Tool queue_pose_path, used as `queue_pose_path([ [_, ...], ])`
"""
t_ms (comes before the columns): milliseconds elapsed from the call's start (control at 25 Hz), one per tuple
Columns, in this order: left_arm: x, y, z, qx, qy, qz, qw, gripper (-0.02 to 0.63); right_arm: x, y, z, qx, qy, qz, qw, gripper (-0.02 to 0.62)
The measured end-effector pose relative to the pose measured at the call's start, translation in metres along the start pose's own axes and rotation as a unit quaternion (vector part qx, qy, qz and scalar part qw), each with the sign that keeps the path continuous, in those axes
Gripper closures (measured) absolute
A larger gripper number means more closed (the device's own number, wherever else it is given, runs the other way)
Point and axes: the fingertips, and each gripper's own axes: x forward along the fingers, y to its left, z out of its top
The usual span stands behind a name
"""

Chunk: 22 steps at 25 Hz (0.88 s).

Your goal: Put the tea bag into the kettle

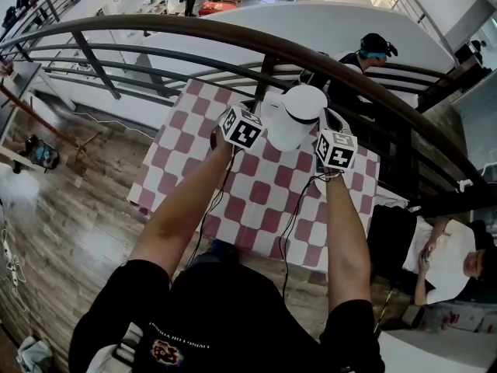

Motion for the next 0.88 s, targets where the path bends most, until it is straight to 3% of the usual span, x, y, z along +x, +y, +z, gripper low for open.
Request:
queue_pose_path([
  [880, 0.006, -0.004, -0.005, -0.001, 0.001, -0.011, 0.9999, 0.603, 0.001, -0.004, -0.016, 0.015, 0.005, -0.019, 1.000, 0.583],
])
